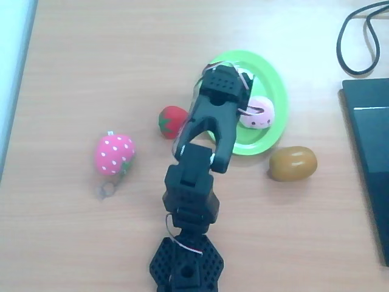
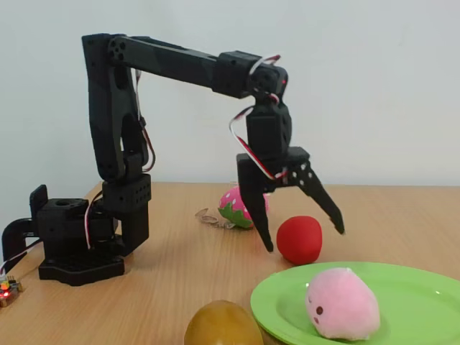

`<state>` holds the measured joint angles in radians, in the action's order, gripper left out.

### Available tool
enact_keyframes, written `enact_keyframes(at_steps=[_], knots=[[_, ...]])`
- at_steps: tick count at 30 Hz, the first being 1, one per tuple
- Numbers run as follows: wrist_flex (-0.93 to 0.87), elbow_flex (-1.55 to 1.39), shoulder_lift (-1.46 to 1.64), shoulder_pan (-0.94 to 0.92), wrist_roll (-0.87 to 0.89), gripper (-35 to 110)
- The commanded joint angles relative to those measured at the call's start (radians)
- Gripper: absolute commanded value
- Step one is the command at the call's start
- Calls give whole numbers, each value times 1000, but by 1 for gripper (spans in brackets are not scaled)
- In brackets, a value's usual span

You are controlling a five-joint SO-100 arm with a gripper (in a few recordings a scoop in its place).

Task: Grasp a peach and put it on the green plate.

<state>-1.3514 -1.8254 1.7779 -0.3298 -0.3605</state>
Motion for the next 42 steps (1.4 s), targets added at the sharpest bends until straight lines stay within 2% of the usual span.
enact_keyframes(at_steps=[1,4,8,9,16,25,42], knots=[[29,-106,169,35,46,42],[60,-178,276,83,100,33],[95,-238,396,143,201,-1],[104,-249,419,155,235,-4],[238,-334,552,218,362,-8],[443,-646,816,279,385,-8],[440,-1094,1276,279,305,-8]])
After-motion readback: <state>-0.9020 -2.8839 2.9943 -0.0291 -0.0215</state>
